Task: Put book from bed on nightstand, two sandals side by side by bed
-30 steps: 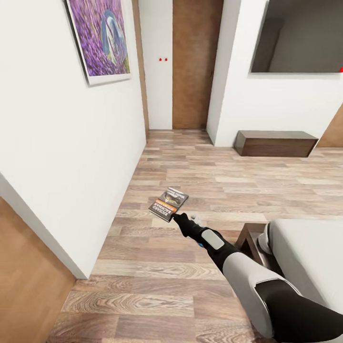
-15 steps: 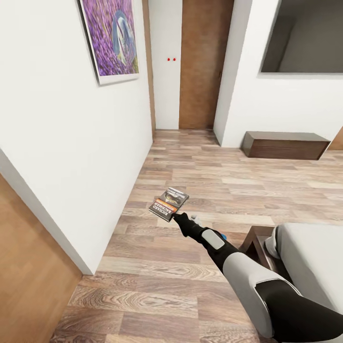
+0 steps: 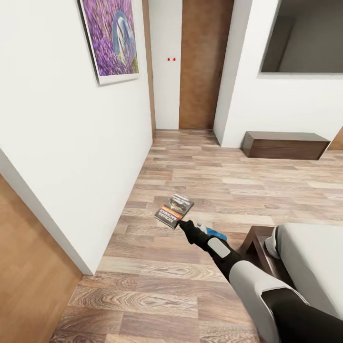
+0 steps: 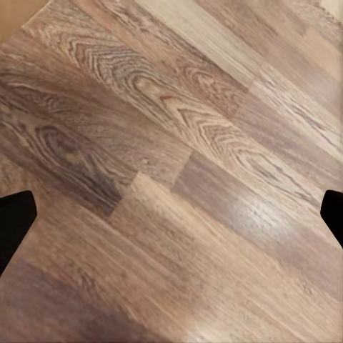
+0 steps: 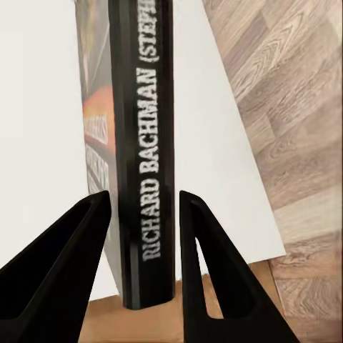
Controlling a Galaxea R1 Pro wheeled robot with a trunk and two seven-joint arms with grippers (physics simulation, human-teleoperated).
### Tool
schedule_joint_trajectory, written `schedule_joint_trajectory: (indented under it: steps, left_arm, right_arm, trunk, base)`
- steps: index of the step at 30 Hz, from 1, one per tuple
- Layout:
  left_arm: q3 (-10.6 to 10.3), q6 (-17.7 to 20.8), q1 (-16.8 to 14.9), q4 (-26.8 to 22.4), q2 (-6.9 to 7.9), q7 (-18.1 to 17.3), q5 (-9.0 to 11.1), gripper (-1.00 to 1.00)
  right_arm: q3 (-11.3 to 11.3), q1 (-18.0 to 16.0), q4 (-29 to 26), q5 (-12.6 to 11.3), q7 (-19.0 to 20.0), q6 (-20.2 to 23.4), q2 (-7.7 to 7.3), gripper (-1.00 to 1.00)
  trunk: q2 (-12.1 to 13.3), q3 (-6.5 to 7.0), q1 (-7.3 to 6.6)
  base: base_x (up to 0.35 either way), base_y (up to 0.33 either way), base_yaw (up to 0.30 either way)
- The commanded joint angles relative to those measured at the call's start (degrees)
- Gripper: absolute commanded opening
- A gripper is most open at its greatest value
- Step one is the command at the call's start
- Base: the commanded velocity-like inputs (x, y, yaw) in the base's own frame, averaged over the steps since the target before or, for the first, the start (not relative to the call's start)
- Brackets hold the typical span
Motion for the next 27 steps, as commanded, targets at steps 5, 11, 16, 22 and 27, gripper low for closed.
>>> schedule_joint_trajectory:
  steps: [5, 11, 16, 22, 27]
  left_arm:
    - [-0.5, -0.2, 0.0, 0.2, -0.15, -0.2, 0.5, 1.00]
    - [-0.5, -0.2, 0.0, 0.2, -0.28, -0.1, -0.7, 1.00]
    - [-0.4, -0.2, 0.0, 0.2, -0.29, 0.0, -2.1, 1.00]
    - [-0.4, -0.2, 0.0, 0.2, -0.28, 0.1, -2.4, 1.00]
    - [-0.4, -0.2, 0.0, 0.2, -0.28, 0.1, -2.5, 1.00]
  right_arm:
    - [1.5, 1.6, 1.7, -0.9, 0.4, 0.4, -1.70, -1.00]
    - [2.1, 3.6, 2.2, -0.9, 0.6, 0.5, -3.68, -1.00]
    - [2.2, 4.8, 2.2, -0.9, 0.6, 0.4, -4.06, -1.00]
    - [2.3, 4.8, 2.2, -1.0, 0.6, 0.3, -4.11, -1.00]
    - [2.4, 4.8, 2.2, -1.0, 0.6, 0.2, -4.05, -1.00]
  trunk:
    - [0.0, -0.04, -0.01]
    - [0.0, -0.04, -0.01]
    - [0.0, -0.04, -0.01]
    - [0.0, -0.04, -0.01]
    - [0.0, -0.04, -0.01]
  base:
    - [0.000, 0.000, 0.000]
    - [0.001, 0.000, 0.000]
    - [0.073, 0.000, 0.000]
    - [0.150, 0.000, 0.000]
    - [0.172, 0.000, 0.000]
